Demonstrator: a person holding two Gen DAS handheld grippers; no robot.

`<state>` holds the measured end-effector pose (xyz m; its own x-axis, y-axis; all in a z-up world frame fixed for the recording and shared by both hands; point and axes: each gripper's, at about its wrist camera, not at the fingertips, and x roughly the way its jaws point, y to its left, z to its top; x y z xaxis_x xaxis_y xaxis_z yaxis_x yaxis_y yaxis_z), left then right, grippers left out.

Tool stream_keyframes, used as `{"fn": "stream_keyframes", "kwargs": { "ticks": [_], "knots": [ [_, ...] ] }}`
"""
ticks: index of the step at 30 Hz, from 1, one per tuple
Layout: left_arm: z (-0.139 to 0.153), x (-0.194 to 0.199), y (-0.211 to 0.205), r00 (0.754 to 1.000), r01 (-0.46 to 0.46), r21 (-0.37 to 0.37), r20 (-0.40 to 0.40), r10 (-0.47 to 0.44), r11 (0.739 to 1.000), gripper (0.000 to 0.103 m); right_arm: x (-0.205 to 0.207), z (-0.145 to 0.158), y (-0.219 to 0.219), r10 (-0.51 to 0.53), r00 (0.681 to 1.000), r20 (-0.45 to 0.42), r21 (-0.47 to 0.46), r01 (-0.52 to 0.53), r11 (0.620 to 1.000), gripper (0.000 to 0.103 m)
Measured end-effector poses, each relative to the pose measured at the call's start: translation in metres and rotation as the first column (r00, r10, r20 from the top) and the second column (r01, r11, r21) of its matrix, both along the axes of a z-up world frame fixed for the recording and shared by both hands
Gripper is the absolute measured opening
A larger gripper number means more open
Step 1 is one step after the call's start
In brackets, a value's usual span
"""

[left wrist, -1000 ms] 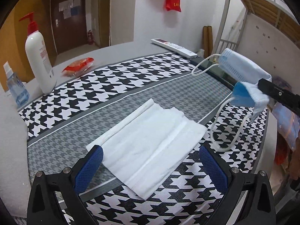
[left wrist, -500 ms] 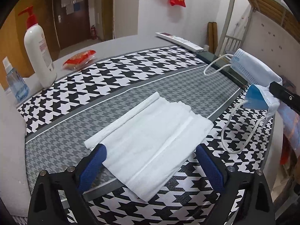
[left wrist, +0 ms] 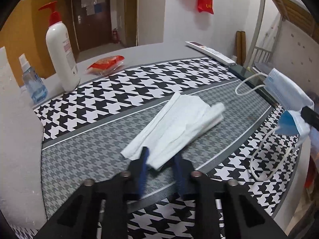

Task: Organize soft objects
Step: 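Lower the left gripper onto the white paper towel and close it, then lift the white paper towel with the left gripper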

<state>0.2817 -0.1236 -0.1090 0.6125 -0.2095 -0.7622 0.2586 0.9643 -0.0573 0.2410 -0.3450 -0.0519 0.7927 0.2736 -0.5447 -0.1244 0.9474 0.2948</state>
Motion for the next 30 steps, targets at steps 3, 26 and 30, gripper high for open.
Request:
{"fn": "stream_keyframes", "kwargs": {
  "ticks": [3, 26, 30],
  "knots": [
    [0.001, 0.000, 0.001, 1.000, 0.015, -0.023, -0.003, -0.016, 1.000, 0.008, 0.000, 0.000, 0.001, 0.004, 1.000, 0.001, 0.000, -0.004, 1.000, 0.016],
    [0.067, -0.060, 0.006, 0.974, 0.098, -0.092, 0.214, -0.077, 0.991, 0.006, -0.009, 0.016, 0.013, 0.027, 0.998, 0.052, -0.010, -0.027, 1.000, 0.016],
    [0.079, -0.073, 0.014, 0.969, 0.088, -0.099, 0.240, -0.062, 0.991, 0.006, -0.010, 0.020, 0.023, 0.050, 0.997, 0.064, -0.019, -0.048, 0.999, 0.016]
  ]
}}
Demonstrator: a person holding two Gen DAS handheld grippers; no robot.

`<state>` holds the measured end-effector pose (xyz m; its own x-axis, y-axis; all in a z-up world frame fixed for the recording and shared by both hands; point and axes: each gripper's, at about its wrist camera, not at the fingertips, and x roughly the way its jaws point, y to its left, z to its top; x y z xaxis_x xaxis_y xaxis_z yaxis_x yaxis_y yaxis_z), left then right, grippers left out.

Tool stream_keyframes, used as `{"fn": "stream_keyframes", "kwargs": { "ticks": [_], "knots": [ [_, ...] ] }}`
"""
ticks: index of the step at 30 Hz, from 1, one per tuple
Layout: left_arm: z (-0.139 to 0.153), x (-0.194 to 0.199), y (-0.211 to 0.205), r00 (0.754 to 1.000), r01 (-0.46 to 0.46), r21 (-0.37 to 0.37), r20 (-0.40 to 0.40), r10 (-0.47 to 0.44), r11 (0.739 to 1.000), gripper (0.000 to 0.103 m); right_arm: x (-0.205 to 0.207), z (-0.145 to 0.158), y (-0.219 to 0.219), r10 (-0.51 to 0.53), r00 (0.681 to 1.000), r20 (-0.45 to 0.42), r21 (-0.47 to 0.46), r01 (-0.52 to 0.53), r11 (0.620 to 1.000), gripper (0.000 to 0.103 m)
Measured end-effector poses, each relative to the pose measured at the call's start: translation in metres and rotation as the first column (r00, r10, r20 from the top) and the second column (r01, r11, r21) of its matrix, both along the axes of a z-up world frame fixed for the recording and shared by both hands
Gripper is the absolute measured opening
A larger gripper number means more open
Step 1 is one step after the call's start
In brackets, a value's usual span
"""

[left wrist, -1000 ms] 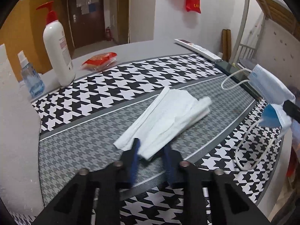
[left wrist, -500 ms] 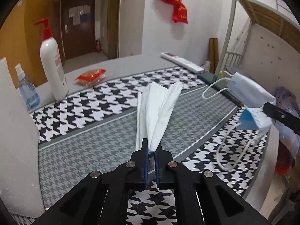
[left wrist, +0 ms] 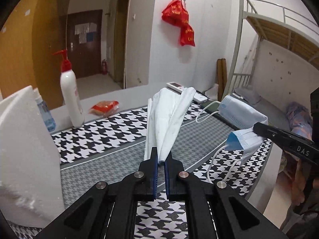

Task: Organize soft objects
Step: 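Lift the white paper towel with the left gripper, then carry the paper towel over the foam box while the right gripper carries the mask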

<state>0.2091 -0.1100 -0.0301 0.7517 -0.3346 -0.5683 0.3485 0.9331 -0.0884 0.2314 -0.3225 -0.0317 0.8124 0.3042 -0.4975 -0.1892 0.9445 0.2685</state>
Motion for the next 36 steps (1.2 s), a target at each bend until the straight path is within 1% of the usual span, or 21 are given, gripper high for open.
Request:
{"fn": "stream_keyframes", "kwargs": {
  "ticks": [5, 15, 25, 36],
  "knots": [
    [0.010, -0.011, 0.011, 0.999, -0.015, -0.013, 0.038, 0.016, 1.000, 0.006, -0.003, 0.007, 0.009, 0.017, 1.000, 0.019, -0.006, -0.016, 1.000, 0.016],
    [0.022, -0.025, 0.038, 0.994, -0.067, -0.022, 0.083, 0.069, 0.997, 0.006, -0.007, 0.018, 0.035, 0.067, 0.996, 0.056, -0.018, -0.066, 0.998, 0.016],
    [0.040, -0.045, 0.066, 0.982, -0.110, -0.035, 0.150, 0.114, 0.993, 0.006, -0.011, 0.030, 0.067, 0.124, 0.988, 0.093, -0.030, -0.122, 0.992, 0.016],
    [0.051, -0.056, 0.085, 0.970, -0.145, -0.049, 0.188, 0.152, 0.988, 0.006, -0.014, 0.041, 0.093, 0.172, 0.977, 0.128, -0.034, -0.169, 0.985, 0.016]
  ]
}}
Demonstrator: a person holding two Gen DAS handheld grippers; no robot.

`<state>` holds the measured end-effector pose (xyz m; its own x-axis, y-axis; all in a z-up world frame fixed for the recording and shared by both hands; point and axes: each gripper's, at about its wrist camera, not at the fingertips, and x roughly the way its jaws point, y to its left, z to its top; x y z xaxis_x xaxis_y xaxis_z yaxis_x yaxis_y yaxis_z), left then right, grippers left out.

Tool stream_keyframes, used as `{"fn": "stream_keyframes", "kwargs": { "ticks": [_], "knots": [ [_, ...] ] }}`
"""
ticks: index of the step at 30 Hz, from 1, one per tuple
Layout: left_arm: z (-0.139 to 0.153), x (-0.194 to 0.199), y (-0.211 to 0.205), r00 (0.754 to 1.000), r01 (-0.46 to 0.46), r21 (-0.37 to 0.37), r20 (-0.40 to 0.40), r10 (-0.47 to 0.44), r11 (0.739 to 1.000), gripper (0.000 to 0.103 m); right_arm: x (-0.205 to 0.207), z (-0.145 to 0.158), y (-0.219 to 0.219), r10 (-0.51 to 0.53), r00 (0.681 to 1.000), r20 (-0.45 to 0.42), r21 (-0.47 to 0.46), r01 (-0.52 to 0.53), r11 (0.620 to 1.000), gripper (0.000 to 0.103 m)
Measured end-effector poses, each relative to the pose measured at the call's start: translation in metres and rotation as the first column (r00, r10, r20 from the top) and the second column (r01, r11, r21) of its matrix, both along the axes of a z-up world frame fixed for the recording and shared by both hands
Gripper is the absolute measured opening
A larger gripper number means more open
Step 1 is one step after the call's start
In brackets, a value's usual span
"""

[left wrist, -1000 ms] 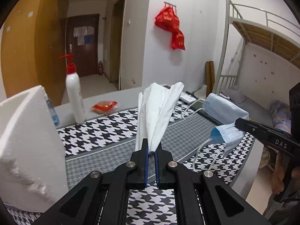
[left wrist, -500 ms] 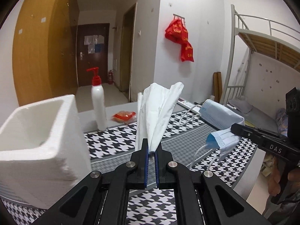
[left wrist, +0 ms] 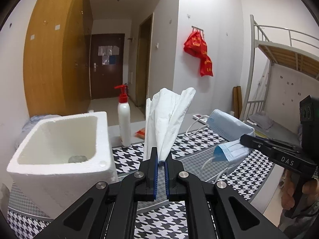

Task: Organize soft objects
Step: 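Carry the paper towel over the foam box while the right gripper carries the mask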

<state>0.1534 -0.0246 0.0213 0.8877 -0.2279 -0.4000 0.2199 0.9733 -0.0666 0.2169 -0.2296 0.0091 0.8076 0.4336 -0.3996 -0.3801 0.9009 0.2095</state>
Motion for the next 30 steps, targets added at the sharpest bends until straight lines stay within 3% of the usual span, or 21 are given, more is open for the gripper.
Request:
{"fn": "stream_keyframes", "kwargs": {
  "ticks": [30],
  "knots": [
    [0.022, -0.012, 0.046, 0.987, -0.142, -0.001, 0.074, 0.141, 0.990, 0.006, 0.011, 0.039, 0.056, 0.161, 0.981, 0.108, -0.004, -0.162, 0.987, 0.016]
  ]
}}
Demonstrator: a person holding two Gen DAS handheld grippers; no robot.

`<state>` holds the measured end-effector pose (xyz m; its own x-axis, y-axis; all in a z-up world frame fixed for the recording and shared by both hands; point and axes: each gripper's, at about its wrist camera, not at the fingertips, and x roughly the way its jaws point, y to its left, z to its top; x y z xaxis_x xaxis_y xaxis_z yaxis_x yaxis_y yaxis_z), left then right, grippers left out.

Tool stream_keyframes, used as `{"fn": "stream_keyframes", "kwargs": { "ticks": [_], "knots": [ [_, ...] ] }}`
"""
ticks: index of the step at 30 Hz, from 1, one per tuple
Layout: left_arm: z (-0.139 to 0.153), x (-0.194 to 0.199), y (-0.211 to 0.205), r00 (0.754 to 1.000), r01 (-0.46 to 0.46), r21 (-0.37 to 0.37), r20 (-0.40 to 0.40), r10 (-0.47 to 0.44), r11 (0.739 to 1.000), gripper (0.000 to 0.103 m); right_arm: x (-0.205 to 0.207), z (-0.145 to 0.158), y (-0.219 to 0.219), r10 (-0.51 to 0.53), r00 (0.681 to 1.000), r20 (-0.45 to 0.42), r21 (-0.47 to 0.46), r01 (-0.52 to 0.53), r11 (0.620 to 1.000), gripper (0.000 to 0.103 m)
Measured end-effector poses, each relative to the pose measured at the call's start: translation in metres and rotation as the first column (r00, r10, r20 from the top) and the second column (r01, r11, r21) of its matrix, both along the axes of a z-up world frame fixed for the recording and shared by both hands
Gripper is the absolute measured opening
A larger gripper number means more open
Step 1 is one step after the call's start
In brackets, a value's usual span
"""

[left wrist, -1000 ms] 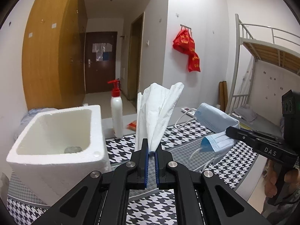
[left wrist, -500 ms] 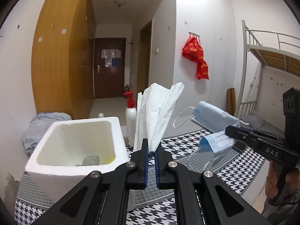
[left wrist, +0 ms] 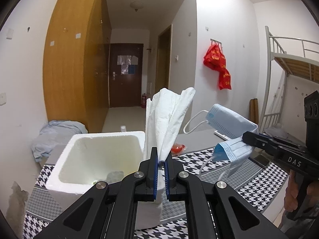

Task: Organize soft objects
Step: 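Carry the paper towel over the foam box while the right gripper carries the mask, then open the left gripper to drop the paper towel into the box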

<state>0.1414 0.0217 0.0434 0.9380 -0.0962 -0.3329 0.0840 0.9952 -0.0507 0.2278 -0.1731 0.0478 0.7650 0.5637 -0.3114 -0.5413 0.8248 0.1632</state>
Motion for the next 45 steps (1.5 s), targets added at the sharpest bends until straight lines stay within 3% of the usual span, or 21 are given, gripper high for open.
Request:
{"fn": "stream_keyframes", "kwargs": {
  "ticks": [27, 45],
  "knots": [
    [0.000, 0.005, 0.049, 0.988, -0.153, 0.001, -0.015, 0.153, 0.988, 0.006, 0.009, 0.009, 0.045, 0.105, 0.994, 0.025, -0.006, -0.105, 0.994, 0.016],
    [-0.009, 0.032, 0.069, 0.983, -0.169, -0.008, -0.070, 0.168, 0.986, 0.006, 0.005, 0.012, 0.053, 0.070, 0.997, 0.031, -0.016, -0.069, 0.997, 0.016]
  ]
}}
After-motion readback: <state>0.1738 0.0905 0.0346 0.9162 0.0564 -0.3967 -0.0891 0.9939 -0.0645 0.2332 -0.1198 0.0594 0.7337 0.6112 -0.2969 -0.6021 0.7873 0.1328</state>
